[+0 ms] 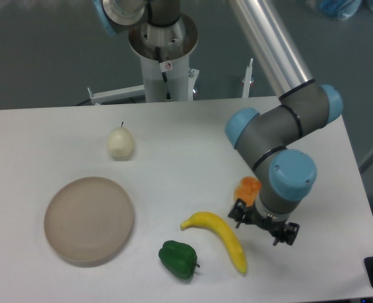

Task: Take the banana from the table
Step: 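Lower the gripper onto the banana and close it around the banana, then lift the grasped banana up off the table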

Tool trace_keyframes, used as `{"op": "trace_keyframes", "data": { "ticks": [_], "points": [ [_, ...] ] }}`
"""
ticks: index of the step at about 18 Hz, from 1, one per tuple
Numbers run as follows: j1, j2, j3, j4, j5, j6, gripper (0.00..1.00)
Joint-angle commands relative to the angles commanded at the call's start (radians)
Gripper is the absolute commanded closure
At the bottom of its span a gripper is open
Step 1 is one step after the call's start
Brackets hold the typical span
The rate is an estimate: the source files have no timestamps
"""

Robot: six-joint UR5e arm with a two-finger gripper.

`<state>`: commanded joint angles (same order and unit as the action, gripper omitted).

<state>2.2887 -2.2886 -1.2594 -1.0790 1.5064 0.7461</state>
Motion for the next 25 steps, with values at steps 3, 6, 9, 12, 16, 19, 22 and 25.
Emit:
{"op": "trace_keyframes", "data": {
  "ticks": [3,6,9,12,16,19,22,25],
  "points": [
    [-0.009,-0.028,-0.002,0.050,0.006,-0.089,0.00],
    [-0.011,-0.040,-0.002,0.051,0.008,-0.093,0.00],
    [-0.024,-0.058,-0.003,0.056,0.009,-0.091,0.00],
    [-0.032,-0.069,-0.008,0.054,0.011,-0.091,0.00],
    [-0.035,-0.075,-0.011,0.057,0.020,-0.091,0.14],
    [-0.038,-0.077,-0.011,0.053,0.047,-0.091,0.50],
    [-0.037,-0.069,-0.008,0.048,0.048,-0.079,0.72],
    [-0.034,-0.052,-0.003,0.042,0.048,-0.071,0.72]
  ]
}}
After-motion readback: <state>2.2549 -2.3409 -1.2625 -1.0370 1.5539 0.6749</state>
